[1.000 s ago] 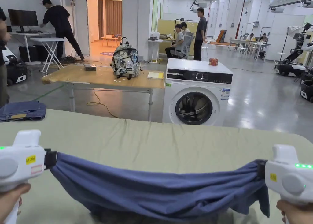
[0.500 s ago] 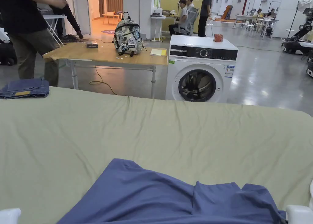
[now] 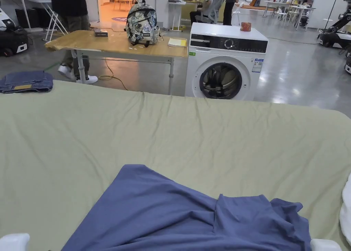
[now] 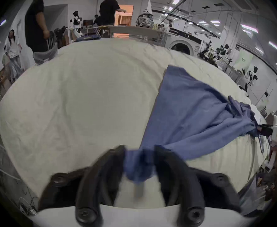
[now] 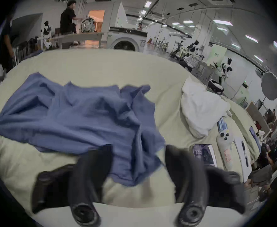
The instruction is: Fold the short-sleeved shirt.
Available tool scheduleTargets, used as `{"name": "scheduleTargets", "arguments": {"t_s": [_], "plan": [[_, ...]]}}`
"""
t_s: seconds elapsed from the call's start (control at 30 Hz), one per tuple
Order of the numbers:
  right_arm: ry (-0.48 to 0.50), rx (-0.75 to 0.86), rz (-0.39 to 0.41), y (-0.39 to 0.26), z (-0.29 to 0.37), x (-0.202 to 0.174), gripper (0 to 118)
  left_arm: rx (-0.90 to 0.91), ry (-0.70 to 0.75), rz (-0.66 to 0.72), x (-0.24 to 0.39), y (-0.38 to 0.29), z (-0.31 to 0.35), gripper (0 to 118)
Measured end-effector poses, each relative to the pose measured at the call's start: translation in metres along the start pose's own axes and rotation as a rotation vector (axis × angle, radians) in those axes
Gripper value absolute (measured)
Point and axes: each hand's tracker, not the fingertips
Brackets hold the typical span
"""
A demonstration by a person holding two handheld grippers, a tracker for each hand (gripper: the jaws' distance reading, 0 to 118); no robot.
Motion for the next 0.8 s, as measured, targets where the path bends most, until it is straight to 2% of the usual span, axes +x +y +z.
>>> {"name": "scheduleTargets", "arguments": {"t_s": [0.03, 0.1, 0.2, 0.3, 0.33, 0.37, 0.4, 0.43, 0.47, 0.5, 0.53, 0.67, 0.8], "plan": [[0.027, 0.028, -0.025, 0.006, 0.006, -0.001, 82, 0.03, -0.017, 0.002, 0.003, 0.006, 0.003, 64], [0.072, 0.099, -0.068, 0.024, 0.031, -0.007, 82, 0.095, -0.059, -0.003, 0.012, 0.02, 0.009, 64], [0.12, 0.203, -0.09, 0.044, 0.051, -0.022, 82, 0.182, -0.056, -0.032, 0.033, 0.038, 0.015, 64], [0.163, 0.302, -0.098, 0.052, 0.043, -0.038, 79, 0.288, -0.025, -0.088, 0.059, 0.054, 0.019, 64], [0.167, 0.329, -0.094, 0.058, 0.047, -0.045, 65, 0.32, -0.017, -0.093, 0.068, 0.059, 0.02, 62], [0.159, 0.345, -0.089, 0.062, 0.049, -0.052, 49, 0.337, -0.02, -0.105, 0.076, 0.065, 0.022, 53], [0.154, 0.355, -0.09, 0.068, 0.051, -0.061, 29, 0.36, -0.008, -0.123, 0.082, 0.068, 0.018, 38], [0.155, 0.37, -0.098, 0.074, 0.052, -0.068, 11, 0.387, 0.018, -0.146, 0.091, 0.071, 0.018, 16], [0.163, 0.384, -0.104, 0.077, 0.053, -0.072, 5, 0.403, 0.046, -0.17, 0.099, 0.073, 0.018, 7], [0.171, 0.387, -0.099, 0.08, 0.053, -0.078, 0, 0.421, 0.048, -0.197, 0.106, 0.075, 0.018, 3], [0.172, 0.393, -0.098, 0.083, 0.054, -0.084, 0, 0.417, 0.048, -0.21, 0.112, 0.076, 0.015, 0], [0.182, 0.418, -0.101, 0.089, 0.053, -0.1, 0, 0.401, 0.049, -0.205, 0.126, 0.083, 0.004, 0], [0.203, 0.385, -0.095, 0.09, 0.043, -0.106, 0, 0.336, 0.007, -0.142, 0.121, 0.1, -0.017, 0]]}}
